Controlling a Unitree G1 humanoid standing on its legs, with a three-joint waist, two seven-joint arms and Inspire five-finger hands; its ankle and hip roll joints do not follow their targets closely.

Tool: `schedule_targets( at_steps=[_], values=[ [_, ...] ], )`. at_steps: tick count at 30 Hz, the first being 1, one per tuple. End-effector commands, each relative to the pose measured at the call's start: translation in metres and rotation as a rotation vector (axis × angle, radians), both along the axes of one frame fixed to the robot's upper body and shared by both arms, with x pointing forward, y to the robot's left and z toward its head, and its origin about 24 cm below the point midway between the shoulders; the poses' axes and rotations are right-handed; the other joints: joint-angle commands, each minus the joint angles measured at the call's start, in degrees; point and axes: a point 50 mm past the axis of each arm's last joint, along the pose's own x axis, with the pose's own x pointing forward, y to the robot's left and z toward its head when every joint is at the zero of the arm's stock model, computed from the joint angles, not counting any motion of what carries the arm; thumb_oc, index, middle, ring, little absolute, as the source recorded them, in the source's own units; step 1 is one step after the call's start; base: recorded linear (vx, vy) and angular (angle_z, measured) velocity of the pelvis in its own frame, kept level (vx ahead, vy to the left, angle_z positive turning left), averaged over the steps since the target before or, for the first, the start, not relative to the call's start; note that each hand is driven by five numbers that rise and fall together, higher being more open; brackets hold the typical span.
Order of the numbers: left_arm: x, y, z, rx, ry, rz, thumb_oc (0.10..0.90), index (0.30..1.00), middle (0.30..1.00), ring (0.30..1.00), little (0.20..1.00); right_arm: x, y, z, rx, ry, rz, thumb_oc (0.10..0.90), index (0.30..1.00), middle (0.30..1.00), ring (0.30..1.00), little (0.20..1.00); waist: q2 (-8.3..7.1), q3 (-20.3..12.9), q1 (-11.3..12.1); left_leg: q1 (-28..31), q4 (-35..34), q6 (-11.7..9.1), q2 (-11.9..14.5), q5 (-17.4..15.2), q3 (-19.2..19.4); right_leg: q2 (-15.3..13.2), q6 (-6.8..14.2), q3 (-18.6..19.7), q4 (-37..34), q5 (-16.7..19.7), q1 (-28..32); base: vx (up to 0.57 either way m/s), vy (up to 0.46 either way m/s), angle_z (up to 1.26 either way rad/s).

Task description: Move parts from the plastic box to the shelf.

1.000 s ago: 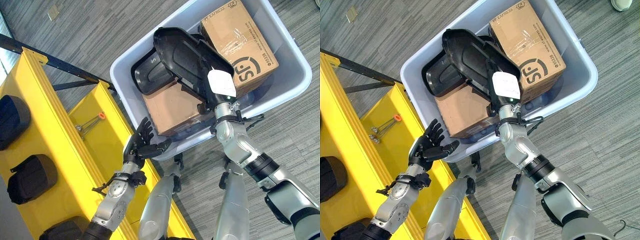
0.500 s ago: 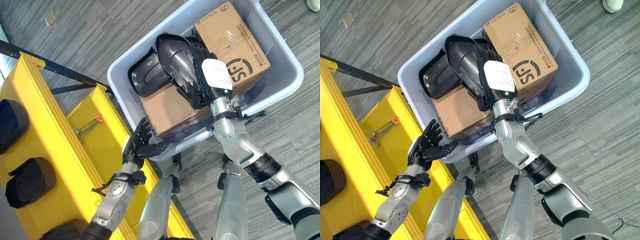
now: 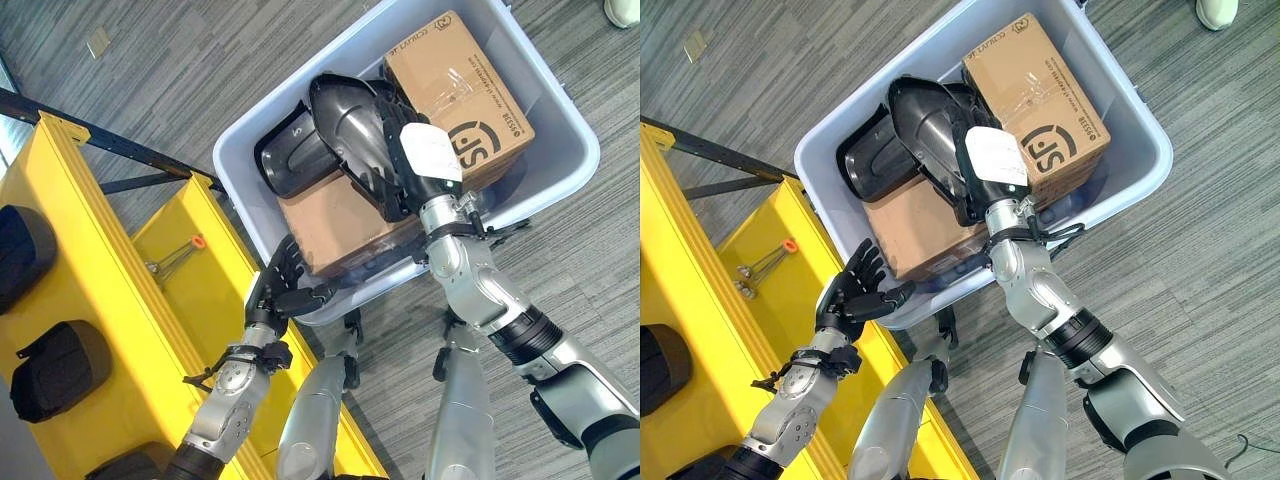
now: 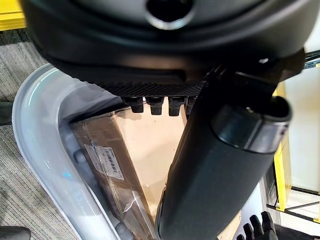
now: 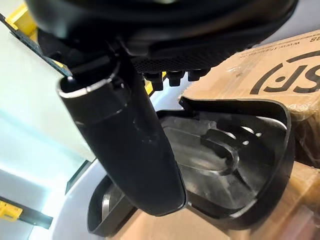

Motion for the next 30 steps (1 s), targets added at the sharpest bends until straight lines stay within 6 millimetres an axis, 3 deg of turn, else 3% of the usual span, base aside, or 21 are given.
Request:
schedule_targets(
  at_steps=[1,12,30],
  values=[
    [0.001,-0.006,0.029,-0.037,-0.155,-0.036,0.900,1.000,1.000,1.000,1.000,-0.029,0.028,0.076,-0.017,-0.357,0.164,0.900,1.000,1.000,1.000,1.000,6.95,0.38,0.34,0.59,1.17,0.50,-4.35,-6.50,-0.23,3.84,-1.54,-5.17,7.52,-13.21,1.62,0.00,-0.054,0.01],
    [0.001,-0.005,0.033,-0.027,-0.156,-0.029,0.900,1.000,1.000,1.000,1.000,-0.044,0.030,0.088,0.022,-0.389,0.240,0.900,1.000,1.000,1.000,1.000,5.92,0.38,0.09,0.81,1.04,0.43,-4.01,-6.58,-0.46,4.37,-1.49,-5.09,7.16,-13.13,2.09,0.00,-0.014,0.00],
    [0.001,-0.001,0.034,-0.012,-0.150,-0.043,0.900,1.000,1.000,1.000,1.000,-0.067,0.044,0.098,-0.113,-0.404,0.347,0.900,1.000,1.000,1.000,1.000,4.58,0.38,0.05,2.05,-0.16,-0.01,-3.30,-6.13,-1.32,5.24,-1.49,-5.08,5.34,-12.78,3.90,0.00,-0.023,-0.01]
  ],
)
